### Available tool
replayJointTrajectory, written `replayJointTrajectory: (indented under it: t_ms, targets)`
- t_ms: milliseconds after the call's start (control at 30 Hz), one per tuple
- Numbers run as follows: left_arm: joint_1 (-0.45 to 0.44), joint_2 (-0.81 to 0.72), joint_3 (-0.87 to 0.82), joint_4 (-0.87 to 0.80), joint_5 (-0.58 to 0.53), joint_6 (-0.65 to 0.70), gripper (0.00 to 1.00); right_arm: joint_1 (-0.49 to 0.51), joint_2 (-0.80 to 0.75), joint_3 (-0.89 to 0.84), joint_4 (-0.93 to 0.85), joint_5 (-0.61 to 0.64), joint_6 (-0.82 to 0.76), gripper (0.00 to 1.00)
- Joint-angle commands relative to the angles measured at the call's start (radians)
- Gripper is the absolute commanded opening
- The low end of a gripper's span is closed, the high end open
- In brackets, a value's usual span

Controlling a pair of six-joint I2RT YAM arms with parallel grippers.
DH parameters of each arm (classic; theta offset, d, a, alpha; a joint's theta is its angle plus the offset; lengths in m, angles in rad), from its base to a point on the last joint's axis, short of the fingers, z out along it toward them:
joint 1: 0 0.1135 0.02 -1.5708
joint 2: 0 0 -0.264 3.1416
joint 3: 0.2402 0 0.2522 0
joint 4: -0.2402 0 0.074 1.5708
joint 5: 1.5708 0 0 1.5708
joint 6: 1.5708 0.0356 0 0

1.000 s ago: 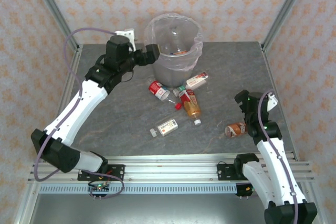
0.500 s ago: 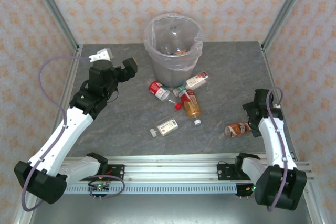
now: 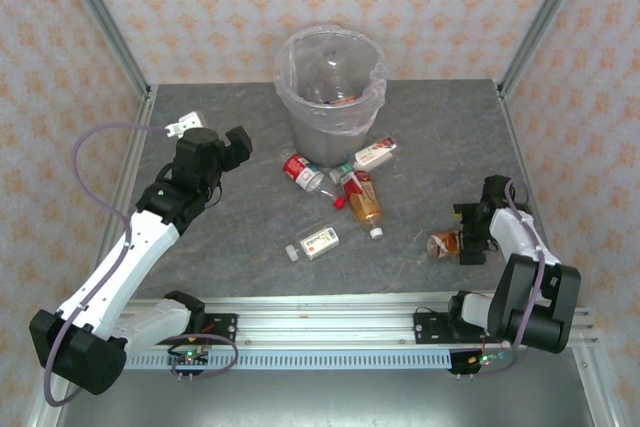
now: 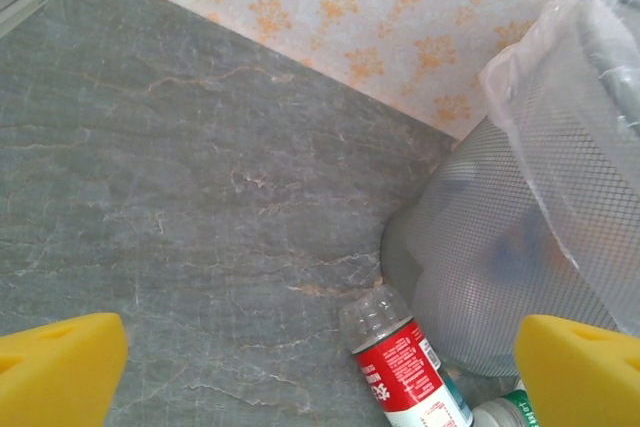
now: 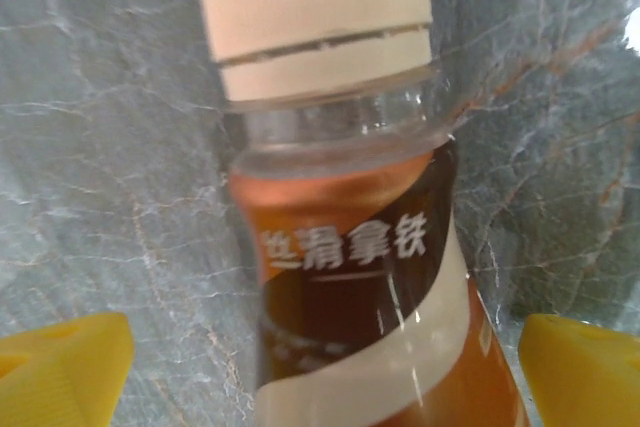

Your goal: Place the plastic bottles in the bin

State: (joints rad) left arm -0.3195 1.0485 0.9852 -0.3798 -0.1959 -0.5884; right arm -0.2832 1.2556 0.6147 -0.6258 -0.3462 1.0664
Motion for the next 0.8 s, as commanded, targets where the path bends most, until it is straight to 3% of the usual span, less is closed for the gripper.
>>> replayJointTrajectory:
  t_ms: [0,300,433,767]
  targets:
    - [0.010,0.019,-0.021,-0.001,-0.028,-0.045,1.00,-0.005,0.037,-0.019,0.041,-0.043,0.028,0.98]
    - [0.011,0.106,0.134,-0.198,0.173,0.003,1.00,-0.006,0.059,-0.007,0.017,0.017,-0.032,0.89]
    - [0.011,0.123,0.133,-0.213,0.226,-0.011,1.00,-0.006,0.075,-0.038,0.082,-0.025,0.000,0.84]
    - [0.011,0.125,0.013,-0.107,0.201,-0.131,1.00,-0.005,0.075,-0.048,0.112,-0.066,0.012,0.65]
